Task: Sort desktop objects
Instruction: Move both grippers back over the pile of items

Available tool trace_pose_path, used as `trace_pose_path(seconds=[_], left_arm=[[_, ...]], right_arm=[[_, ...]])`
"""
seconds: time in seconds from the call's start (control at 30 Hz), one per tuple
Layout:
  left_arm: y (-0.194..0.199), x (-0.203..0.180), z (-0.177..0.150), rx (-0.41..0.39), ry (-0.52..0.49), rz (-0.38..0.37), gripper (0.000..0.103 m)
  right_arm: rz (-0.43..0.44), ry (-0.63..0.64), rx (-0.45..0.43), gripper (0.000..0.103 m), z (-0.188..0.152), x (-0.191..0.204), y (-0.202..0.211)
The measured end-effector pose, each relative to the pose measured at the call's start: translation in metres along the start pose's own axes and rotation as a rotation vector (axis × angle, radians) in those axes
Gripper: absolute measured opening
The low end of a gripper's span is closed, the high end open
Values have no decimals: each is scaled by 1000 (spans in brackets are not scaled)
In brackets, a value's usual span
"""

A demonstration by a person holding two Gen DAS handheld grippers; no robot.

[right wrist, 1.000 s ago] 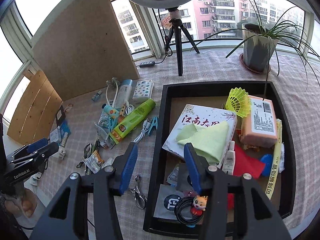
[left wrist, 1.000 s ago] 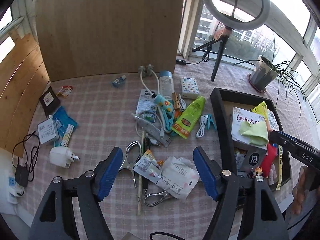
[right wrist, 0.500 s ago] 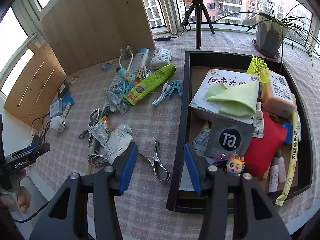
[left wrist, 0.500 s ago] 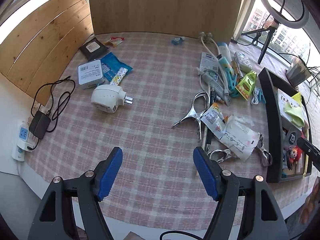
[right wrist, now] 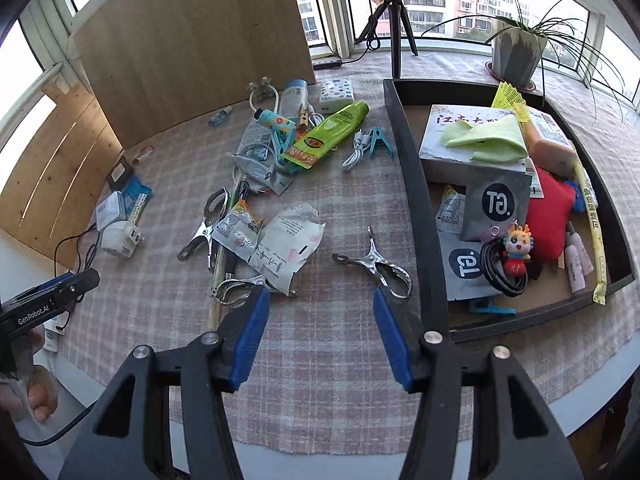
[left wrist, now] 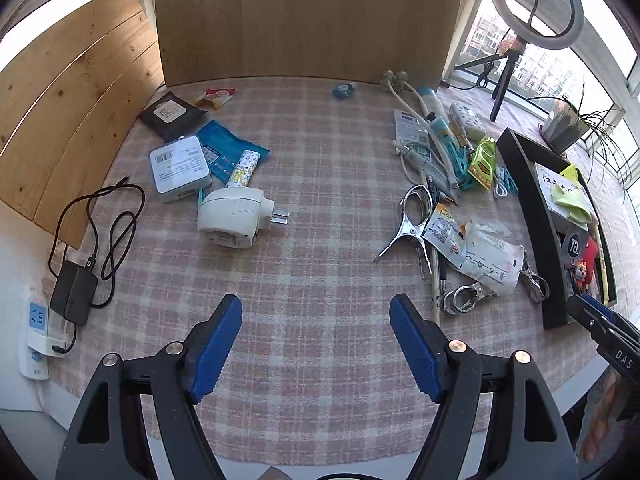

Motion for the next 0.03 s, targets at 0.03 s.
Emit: trace_pose_path(seconds=[0.03], left_arm=[[-4,4,-1,0,-3,2,74]], right_arm=[[-10,-10,3,54,-6,0,-5]])
Point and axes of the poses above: each gripper's, at about its wrist camera, not at the fingertips, and y roughly against the way its jaws point, x to its left, z to its top, the point moved 3 cm from there along -y, roughly the way its jaws point, and after that the axes turned 11 degrees about z, right-handed, at the moved point
